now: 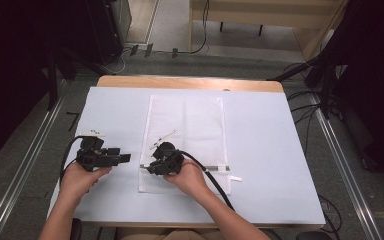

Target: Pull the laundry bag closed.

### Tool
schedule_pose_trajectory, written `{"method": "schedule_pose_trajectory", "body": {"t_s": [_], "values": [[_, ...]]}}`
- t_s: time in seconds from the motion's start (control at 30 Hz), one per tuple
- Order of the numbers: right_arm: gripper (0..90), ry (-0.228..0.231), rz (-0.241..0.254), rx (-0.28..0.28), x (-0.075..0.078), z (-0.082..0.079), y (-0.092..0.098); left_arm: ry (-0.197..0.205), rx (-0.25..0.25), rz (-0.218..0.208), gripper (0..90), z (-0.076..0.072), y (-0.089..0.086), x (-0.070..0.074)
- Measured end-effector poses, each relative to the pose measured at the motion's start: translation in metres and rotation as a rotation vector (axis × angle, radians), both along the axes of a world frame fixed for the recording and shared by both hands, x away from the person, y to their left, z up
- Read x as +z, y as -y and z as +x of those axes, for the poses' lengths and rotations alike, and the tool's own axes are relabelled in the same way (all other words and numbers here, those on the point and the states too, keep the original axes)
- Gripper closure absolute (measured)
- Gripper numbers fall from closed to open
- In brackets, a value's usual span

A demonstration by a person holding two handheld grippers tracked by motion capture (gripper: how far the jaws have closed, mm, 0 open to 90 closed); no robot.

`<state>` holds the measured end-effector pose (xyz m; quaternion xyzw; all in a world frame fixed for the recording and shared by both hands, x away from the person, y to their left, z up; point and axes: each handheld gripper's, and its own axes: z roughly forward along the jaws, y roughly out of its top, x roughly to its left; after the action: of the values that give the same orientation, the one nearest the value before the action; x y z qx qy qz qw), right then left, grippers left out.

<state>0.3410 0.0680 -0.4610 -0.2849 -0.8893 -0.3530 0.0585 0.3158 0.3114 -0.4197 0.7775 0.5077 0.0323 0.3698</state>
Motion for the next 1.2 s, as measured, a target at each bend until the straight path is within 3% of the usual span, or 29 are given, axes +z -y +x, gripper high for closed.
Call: {"method": "schedule_pose_trajectory", "body": {"t_s": [0.3, 0.93, 1.07, 1.2], "values": [[76.3, -0.013, 0.028, -0.003, -0.001, 0.001, -0.006, -0.001, 0.001, -0.003, 39.0, 0.0, 0.0, 0.0], [83.5, -0.005, 0.032, 0.007, -0.003, 0.007, -0.022, 0.0, -0.001, -0.004, 39.8, -0.002, -0.005, -0.001], [86.4, 0.02, 0.024, 0.033, -0.003, 0.007, -0.022, 0.002, -0.001, -0.002, 39.9, -0.004, -0.006, -0.002], [87.4, 0.001, 0.029, 0.048, -0.001, 0.012, -0.018, 0.014, -0.016, -0.008, 40.2, -0.006, -0.005, -0.002]]}}
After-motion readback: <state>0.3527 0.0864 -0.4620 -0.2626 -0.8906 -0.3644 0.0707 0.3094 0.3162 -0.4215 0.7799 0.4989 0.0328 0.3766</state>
